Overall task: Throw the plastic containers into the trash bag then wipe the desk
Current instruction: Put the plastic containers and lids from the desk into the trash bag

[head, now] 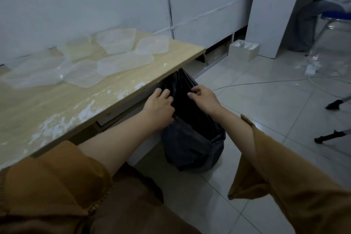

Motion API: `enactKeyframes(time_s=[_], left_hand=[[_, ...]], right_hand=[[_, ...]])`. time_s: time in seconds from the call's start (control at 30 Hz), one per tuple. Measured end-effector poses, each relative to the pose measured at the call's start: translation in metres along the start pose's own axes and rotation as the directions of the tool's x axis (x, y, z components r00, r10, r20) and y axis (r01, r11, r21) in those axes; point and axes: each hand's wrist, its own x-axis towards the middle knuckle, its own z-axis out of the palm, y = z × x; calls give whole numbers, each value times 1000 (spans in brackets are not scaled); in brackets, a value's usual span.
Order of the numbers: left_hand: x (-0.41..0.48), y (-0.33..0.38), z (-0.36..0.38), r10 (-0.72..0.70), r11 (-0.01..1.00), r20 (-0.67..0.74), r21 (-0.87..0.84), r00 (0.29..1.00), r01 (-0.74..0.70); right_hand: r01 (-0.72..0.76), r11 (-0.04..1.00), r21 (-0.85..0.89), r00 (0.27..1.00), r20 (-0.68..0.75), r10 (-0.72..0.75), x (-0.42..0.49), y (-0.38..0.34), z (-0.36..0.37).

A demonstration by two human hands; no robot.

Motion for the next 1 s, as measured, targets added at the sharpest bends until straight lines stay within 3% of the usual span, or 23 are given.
enactKeyframes(time_s=[0.17, 0.33, 0.6, 0.8, 1.0], left_hand=[[-11, -12, 0, -79, 983, -308, -180, 948, 24], [-31, -45, -2, -356, 906, -451, -380, 818, 185], [-81, -123, 38, -655, 707, -210, -510, 726, 490], [-126, -163, 98, -787, 505, -14, -588, 616, 632], [-156, -187, 147, -857, 408, -22, -640, 515, 651]], right_hand=[[105, 994, 23, 973, -210, -97, 0, -37, -13], [282, 959, 12, 913, -310, -264, -10, -87, -3], [574, 780, -250, 789, -85, -608, -18, -163, 76], [661, 696, -281, 738, 75, -671, -16, -208, 153], [724, 570, -389, 658, 139, -740, -5, -231, 207]])
